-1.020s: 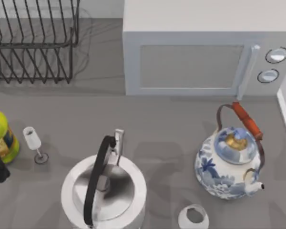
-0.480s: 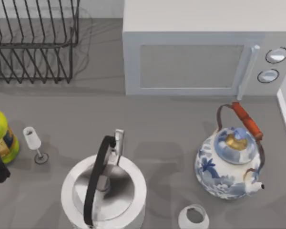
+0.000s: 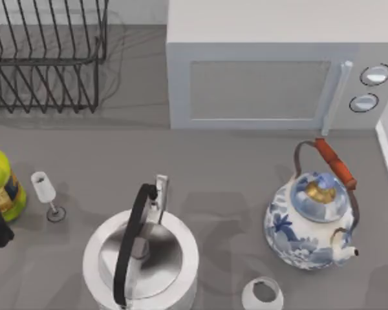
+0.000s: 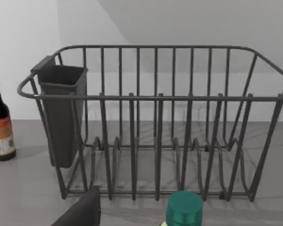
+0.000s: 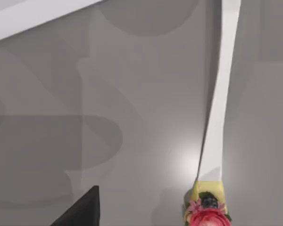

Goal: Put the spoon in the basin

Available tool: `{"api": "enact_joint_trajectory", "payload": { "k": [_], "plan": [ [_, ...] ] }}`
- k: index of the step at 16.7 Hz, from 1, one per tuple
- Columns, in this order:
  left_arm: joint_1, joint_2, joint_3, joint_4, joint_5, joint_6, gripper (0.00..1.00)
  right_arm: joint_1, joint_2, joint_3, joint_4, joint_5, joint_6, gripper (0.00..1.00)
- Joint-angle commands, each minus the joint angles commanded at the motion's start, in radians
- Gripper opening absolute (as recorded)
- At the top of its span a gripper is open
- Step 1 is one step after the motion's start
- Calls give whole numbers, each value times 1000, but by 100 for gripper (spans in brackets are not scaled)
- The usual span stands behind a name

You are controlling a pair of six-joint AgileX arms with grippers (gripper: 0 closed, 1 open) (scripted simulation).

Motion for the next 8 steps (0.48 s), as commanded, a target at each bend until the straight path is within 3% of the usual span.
{"api": "enact_joint_trajectory", "payload": {
  "k": [8],
  "plan": [
    [0,0,0,0,0,0,100,-28,73,55,-50,-1,-9,100]
  ]
}}
